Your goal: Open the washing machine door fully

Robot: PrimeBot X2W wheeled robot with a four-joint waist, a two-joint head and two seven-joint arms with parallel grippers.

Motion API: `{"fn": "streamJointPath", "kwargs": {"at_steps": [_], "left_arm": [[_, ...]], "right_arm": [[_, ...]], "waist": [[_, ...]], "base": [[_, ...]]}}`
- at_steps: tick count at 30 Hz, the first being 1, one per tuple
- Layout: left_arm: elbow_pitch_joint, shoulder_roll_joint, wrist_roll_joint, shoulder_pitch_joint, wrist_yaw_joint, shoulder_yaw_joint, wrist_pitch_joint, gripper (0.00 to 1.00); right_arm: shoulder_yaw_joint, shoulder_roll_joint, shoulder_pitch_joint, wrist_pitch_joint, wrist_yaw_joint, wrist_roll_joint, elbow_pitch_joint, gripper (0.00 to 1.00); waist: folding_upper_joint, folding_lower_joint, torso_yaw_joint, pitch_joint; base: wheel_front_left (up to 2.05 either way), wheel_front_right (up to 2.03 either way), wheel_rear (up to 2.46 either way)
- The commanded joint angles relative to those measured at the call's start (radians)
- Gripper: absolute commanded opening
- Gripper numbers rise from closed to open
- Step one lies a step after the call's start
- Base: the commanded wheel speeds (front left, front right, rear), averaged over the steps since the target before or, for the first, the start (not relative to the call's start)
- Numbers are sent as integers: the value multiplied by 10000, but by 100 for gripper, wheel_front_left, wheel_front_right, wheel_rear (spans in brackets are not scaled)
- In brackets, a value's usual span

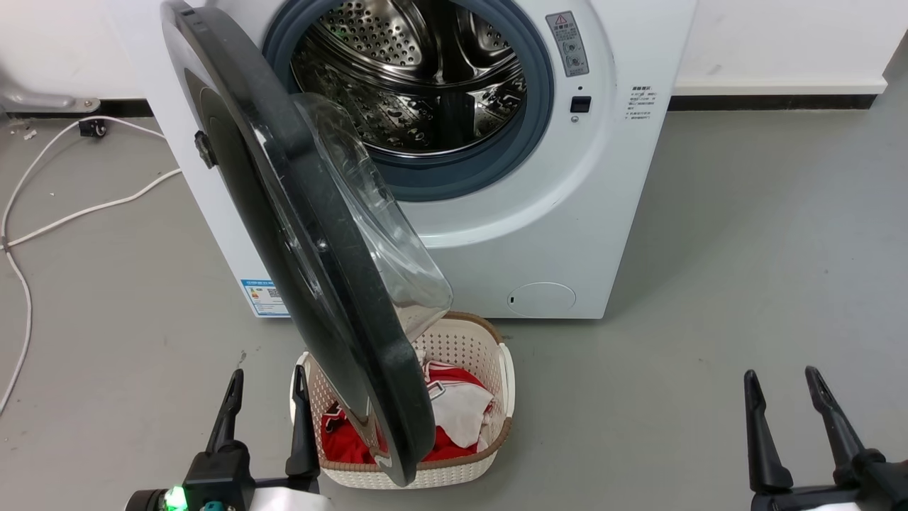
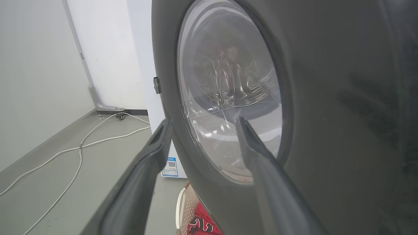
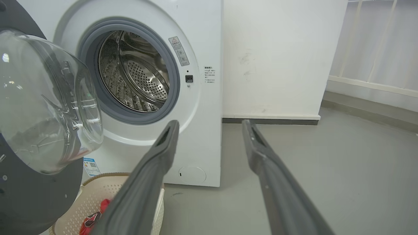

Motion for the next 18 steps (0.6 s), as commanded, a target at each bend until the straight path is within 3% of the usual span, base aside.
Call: {"fn": "streamJointPath", "kwargs": {"at_steps": [1, 9, 11, 18], "left_arm": [[-37, 7, 14, 103, 46, 22, -27, 100], [-6, 4, -166, 29, 131, 128, -27, 100], [-252, 10, -151, -91, 183, 222, -27, 0], [-1454, 14, 64, -677, 179, 814, -26, 0]], "right_arm": [[27, 39, 152, -18, -6, 183, 70, 100], [126, 42, 168, -17, -6, 408, 145, 100], [152, 41, 156, -17, -6, 437, 148, 100], [190, 41, 132, -17, -6, 302, 66, 100]], "waist": [[-1, 0, -24, -9], [-1, 0, -24, -3], [-1, 0, -16, -7], [-1, 0, 67, -50]], "base": [[0, 0, 0], [0, 0, 0], [0, 0, 0], [0, 0, 0]]}}
